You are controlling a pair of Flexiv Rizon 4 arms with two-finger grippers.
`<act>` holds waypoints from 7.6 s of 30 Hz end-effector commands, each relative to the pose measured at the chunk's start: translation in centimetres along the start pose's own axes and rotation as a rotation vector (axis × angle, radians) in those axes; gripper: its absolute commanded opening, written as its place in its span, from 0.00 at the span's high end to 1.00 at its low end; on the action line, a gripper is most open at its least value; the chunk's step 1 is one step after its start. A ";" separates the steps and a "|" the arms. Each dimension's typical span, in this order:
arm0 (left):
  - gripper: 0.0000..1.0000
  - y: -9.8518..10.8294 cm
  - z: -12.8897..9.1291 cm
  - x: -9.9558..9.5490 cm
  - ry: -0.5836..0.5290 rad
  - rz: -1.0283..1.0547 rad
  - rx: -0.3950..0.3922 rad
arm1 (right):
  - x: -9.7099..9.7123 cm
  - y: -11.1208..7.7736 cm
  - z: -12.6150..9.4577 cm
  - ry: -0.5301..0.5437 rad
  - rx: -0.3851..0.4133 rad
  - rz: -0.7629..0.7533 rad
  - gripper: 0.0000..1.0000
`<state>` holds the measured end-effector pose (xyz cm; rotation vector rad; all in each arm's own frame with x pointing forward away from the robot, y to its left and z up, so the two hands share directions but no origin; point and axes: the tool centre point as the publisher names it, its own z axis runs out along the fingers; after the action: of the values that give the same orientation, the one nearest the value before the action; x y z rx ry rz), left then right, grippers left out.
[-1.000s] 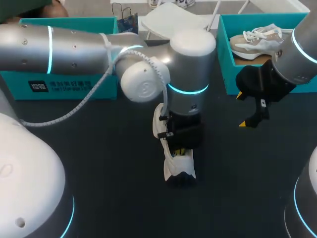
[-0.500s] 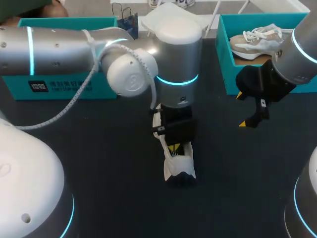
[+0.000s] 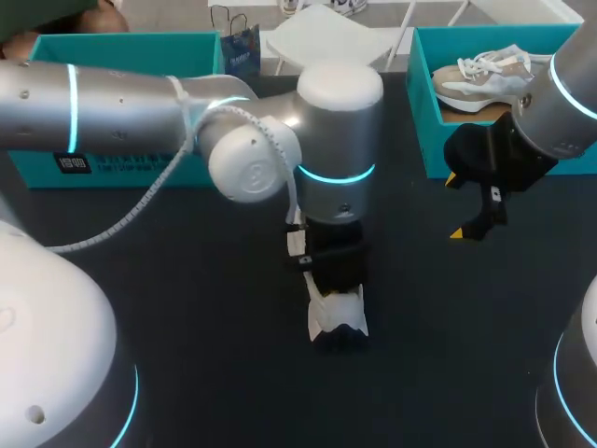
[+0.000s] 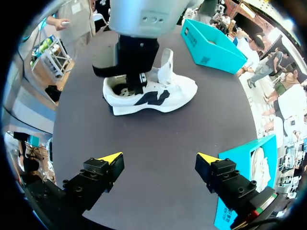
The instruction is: Take the shoe out of the shoebox, open the shoe tongue, remove and reinsert the insole, then place the shoe into the shoebox
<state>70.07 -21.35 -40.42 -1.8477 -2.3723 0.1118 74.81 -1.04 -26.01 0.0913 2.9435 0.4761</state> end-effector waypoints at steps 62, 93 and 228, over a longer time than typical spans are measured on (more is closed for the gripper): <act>0.00 3.2 -7.4 0.3 -0.068 0.154 -0.430 | 0.0 0.1 0.2 0.000 0.002 0.000 0.00; 0.00 7.6 -14.7 1.3 -0.097 0.255 -0.391 | 0.0 0.1 0.2 0.000 0.002 0.000 0.00; 0.75 2.7 -8.2 -2.1 -0.181 0.470 -0.092 | 0.0 0.1 0.2 0.000 0.002 0.000 0.00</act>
<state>74.45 -22.44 -31.79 -2.5147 -2.0305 0.2287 74.81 -1.04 -26.02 0.0911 2.9435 0.4761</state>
